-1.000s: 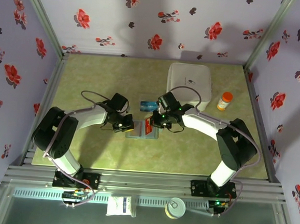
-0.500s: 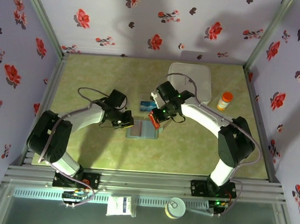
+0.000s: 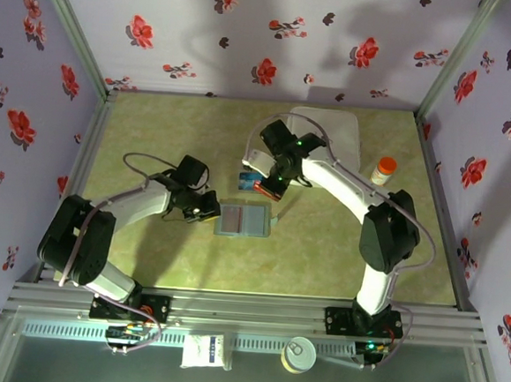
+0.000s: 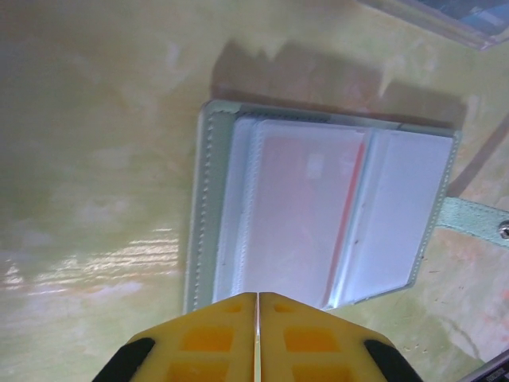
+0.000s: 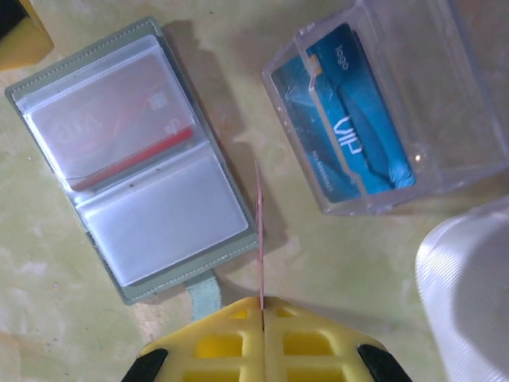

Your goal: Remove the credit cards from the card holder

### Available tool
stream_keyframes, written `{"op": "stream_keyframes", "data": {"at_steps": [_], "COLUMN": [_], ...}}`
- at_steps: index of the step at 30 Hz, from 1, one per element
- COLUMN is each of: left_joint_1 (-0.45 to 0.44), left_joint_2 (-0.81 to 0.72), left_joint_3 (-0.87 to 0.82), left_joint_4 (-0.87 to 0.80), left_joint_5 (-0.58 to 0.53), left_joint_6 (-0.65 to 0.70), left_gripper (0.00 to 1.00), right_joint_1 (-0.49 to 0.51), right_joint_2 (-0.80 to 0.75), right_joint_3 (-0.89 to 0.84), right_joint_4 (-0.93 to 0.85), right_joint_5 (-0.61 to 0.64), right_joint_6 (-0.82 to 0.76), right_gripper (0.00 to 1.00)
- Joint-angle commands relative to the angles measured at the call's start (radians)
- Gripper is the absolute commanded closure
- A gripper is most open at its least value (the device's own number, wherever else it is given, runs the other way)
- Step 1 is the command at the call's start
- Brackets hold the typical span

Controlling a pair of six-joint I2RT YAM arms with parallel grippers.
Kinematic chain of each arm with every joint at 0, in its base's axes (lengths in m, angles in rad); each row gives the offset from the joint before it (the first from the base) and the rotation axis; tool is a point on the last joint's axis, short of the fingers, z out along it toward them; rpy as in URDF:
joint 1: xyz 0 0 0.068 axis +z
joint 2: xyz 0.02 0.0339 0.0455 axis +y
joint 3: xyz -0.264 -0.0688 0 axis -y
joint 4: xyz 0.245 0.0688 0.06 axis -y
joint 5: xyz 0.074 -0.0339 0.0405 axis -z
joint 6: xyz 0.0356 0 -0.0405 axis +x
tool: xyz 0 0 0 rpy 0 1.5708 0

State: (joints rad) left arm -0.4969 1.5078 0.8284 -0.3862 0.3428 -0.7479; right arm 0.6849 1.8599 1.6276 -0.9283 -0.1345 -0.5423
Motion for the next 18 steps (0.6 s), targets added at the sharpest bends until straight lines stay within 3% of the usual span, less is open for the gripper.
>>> {"op": "stream_keyframes", "data": {"at_steps": [1, 18], "left_joint_1": [0.017, 0.067], "left_joint_2": [-0.039, -0.092], "left_joint_3": [-0.016, -0.068], "left_joint_4": [-0.028, -0.054], "left_joint_5": [-0.017, -0.016], "left_joint_6": [0.029, 0.034], "left_gripper": [0.91, 0.91], "right_joint_1": [-0.008, -0.077], "right_joint_2": [0.064, 0.399], "right_joint_3": [0.088, 0.615], "right_joint_4": [-0.103, -0.291], "right_joint_5": [-0.009, -0.094], "right_joint_6": [-0.161, -0.307], "right_gripper": [1.0, 1.0]}}
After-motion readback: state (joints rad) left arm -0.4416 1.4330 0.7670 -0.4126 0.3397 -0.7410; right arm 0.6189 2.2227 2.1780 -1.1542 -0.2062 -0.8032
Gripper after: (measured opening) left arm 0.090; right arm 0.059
